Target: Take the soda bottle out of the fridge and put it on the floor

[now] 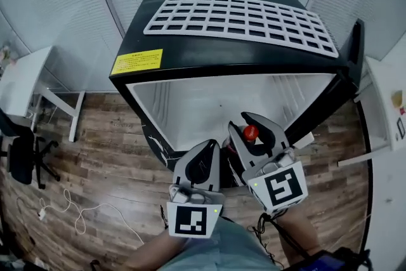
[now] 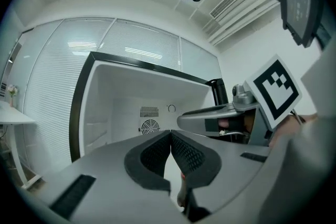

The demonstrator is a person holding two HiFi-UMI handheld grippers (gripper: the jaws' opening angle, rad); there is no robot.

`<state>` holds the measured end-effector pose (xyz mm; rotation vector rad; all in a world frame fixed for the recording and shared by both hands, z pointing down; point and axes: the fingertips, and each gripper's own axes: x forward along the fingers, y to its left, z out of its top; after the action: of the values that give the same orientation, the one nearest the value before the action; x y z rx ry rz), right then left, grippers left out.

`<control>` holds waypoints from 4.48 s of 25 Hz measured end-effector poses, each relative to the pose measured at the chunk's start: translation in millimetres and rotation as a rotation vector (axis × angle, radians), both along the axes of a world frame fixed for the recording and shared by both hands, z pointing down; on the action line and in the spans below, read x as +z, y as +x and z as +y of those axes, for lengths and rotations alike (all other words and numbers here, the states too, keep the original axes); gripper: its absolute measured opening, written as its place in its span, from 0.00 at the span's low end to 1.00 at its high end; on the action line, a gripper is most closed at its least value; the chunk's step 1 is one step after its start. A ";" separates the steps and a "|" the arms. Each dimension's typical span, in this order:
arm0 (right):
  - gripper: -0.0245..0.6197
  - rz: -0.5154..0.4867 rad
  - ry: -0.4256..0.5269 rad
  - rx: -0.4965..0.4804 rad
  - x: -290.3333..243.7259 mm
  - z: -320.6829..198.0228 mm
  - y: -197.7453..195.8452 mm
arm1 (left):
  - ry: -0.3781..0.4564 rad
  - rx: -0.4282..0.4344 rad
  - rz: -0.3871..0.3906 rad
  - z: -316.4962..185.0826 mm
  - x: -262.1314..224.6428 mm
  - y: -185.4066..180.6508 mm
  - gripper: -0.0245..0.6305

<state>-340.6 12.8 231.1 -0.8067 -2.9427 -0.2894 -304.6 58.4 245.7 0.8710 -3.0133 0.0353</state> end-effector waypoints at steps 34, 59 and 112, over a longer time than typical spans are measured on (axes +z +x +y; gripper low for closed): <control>0.22 -0.014 -0.045 1.140 28.6 -177.3 236.7 | 0.006 1.039 -0.005 -189.9 3.1 134.2 0.06; 0.22 0.061 -0.206 1.605 151.6 -154.3 452.2 | -0.119 1.502 0.088 -211.6 115.1 351.8 0.06; 0.20 0.366 -0.368 1.768 653.4 -130.0 579.2 | -0.485 1.748 0.155 -196.1 615.6 469.8 0.06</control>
<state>238.6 -117.1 884.5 1.5412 -2.2027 0.4637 165.2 -137.7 861.3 2.6331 -1.1020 0.5632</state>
